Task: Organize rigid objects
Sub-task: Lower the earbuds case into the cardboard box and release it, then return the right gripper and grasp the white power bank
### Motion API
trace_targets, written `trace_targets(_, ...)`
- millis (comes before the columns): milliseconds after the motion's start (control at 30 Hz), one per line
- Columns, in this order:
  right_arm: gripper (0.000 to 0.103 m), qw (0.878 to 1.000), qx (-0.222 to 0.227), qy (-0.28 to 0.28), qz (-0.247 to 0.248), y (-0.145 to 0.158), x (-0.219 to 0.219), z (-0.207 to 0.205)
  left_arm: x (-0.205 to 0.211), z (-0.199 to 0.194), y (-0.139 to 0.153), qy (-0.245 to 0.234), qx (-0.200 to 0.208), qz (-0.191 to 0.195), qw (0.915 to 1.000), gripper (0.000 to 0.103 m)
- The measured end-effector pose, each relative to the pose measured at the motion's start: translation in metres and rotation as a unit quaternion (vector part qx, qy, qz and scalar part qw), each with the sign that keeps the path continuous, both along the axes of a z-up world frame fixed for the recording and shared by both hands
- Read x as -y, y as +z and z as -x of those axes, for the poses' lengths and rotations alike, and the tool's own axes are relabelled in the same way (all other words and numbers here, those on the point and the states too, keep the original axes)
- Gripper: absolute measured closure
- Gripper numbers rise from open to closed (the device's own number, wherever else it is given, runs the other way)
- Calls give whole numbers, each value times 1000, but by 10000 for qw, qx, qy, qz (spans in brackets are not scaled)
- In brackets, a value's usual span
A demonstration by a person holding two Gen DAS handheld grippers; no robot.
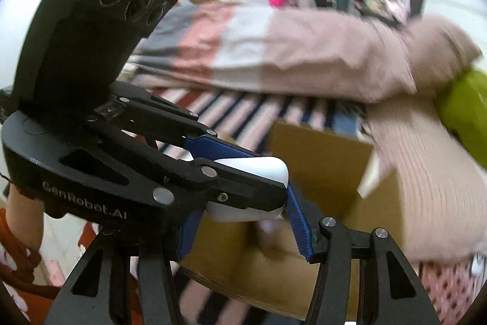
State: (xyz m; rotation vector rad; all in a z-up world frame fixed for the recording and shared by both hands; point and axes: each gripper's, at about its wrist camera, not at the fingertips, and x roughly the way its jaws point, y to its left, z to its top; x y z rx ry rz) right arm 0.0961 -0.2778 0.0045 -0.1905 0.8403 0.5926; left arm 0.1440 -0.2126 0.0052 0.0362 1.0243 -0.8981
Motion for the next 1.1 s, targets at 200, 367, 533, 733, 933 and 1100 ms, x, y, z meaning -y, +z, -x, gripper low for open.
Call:
trace_targets(200, 54, 9968, -740, -221, 224, -22, 22, -23, 26, -19, -18, -81, -577, -293, 9979, 83)
trace_targets(367, 54, 9946, -931, -182, 422, -32, 18, -25, 20, -17, -13, 26, -421, -420, 9982, 52)
trace_targets(533, 34, 9964, -783, -188, 256, -22, 15, -19, -20, -4, 14, 371, 65, -175, 9991, 36)
trace_targets(733, 6, 9991, 30, 424, -24, 11, -29, 7, -116, 24, 48, 1379, 933, -120, 9860, 22)
trace_targets(933, 5, 9925, -24, 1198, -239, 17, -109, 27, -222, 51, 33, 2427, 1301, -107, 9613, 21)
trace_targets(1100, 6, 9888, -423, 1425, -167, -23, -173, 23, -287, 70, -12, 3016, 1143, -99, 9465, 21)
